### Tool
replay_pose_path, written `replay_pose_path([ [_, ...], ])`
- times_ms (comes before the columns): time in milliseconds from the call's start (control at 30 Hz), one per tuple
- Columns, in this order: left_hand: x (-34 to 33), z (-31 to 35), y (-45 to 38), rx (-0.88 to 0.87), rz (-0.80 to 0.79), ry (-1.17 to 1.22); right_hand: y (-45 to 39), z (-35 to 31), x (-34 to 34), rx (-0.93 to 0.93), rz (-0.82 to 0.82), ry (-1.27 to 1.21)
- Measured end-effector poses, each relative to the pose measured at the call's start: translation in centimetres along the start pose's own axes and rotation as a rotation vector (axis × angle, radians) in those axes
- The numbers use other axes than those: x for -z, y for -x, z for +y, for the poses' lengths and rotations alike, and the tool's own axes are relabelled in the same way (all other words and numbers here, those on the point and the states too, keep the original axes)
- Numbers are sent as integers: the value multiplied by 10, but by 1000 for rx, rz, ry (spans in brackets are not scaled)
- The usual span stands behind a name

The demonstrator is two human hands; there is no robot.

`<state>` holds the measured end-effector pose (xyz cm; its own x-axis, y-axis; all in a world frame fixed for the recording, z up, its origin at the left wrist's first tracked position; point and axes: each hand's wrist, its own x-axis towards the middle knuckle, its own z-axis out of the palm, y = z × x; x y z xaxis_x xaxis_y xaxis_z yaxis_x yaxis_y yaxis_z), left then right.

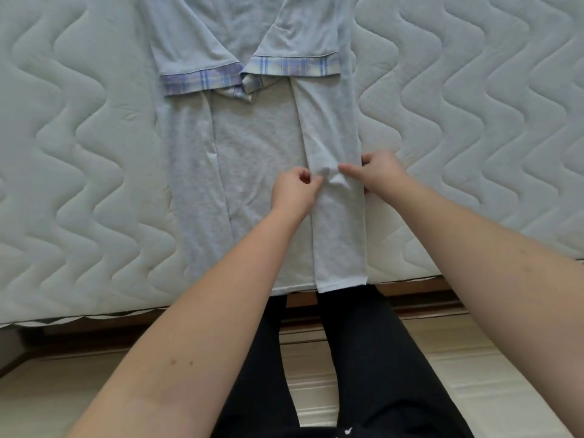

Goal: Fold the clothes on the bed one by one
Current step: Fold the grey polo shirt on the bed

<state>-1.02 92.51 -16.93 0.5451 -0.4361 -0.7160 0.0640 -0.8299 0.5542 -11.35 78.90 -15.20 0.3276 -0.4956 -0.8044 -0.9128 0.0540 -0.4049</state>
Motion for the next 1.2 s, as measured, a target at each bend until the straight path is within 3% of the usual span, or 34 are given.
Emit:
replay_pose_path([
  [100, -5, -6, 11, 37, 81, 74, 10, 17, -8, 15, 9, -91],
  [200, -9, -18, 27, 98, -8, 195, 19, 33, -14, 32, -43, -93],
  [267, -14, -28, 36, 102, -71, 135, 24, 45, -17, 33, -3, -111],
  [400, -22, -41, 57, 62, 14, -2, 37, 62, -23, 36, -69, -151],
  [633, -32, -72, 85, 170, -222, 13, 62, 97, -42, -13, -216, -25],
  [767, -36, -79, 101, 233, -282, 9, 82, 107, -56, -38, -263, 210],
  [867, -35, -83, 111, 197, -332, -265, 99, 116, -61, -127, -248, 253],
  [933, -31, -83, 118, 148, -308, -463, 106, 113, -59, -202, -218, 369],
  [1033, -18, -82, 119, 79, -212, -469, 105, 91, -54, -214, -54, 505],
  [1133, 10, -77, 109, 21, -100, -373, 95, 54, -54, -122, 66, 388],
  [1200, 36, -75, 99, -28, 9, -329, 86, 23, -61, -1, 57, 304],
])
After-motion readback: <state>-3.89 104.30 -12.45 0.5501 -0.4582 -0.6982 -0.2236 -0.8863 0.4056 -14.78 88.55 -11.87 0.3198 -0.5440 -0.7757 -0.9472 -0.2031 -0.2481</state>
